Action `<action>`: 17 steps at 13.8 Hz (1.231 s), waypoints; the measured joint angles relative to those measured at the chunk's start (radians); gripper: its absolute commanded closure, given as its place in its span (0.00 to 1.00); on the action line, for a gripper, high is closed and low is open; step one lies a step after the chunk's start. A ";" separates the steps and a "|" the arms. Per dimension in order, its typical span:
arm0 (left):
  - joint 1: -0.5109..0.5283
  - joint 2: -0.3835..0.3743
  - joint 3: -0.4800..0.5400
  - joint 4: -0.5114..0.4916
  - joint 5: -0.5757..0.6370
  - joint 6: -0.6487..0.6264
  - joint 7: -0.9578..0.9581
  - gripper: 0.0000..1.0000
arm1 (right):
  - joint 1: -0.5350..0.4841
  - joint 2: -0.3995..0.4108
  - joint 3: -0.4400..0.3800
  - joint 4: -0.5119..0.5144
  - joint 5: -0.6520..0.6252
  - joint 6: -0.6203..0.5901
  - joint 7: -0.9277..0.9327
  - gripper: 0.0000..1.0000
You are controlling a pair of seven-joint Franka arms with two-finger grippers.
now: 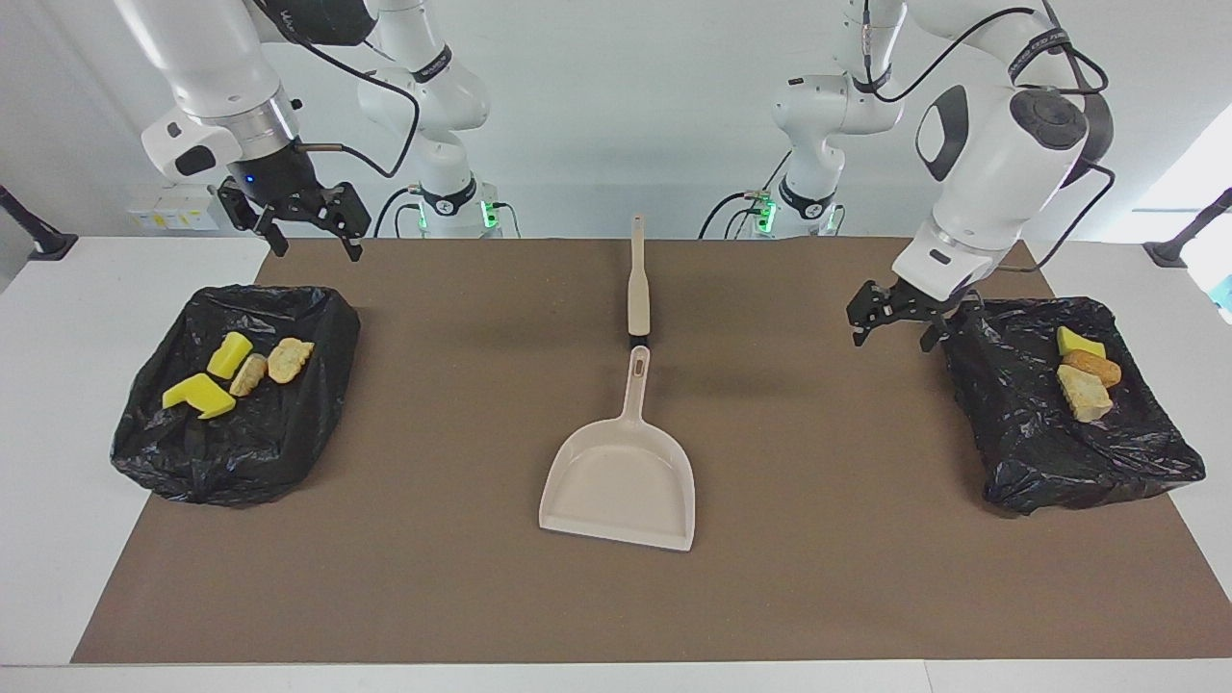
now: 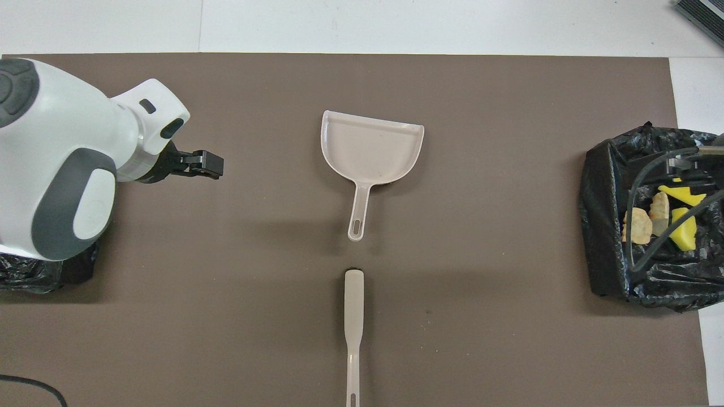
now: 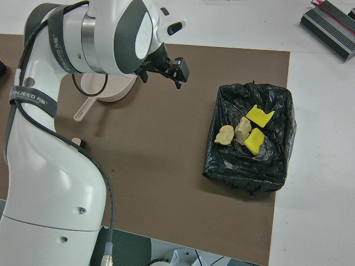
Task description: Sweep and dump trash in bin
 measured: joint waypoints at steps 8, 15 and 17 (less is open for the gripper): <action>0.037 -0.134 0.013 0.138 0.040 -0.294 0.027 0.00 | 0.000 -0.016 0.000 -0.018 0.000 0.000 0.003 0.00; 0.038 -0.182 0.009 0.133 0.045 -0.363 0.047 0.00 | 0.000 -0.016 0.000 -0.019 0.000 0.000 0.003 0.00; 0.038 -0.193 0.009 0.118 0.045 -0.363 0.048 0.00 | 0.000 -0.016 0.000 -0.020 0.000 0.000 0.003 0.00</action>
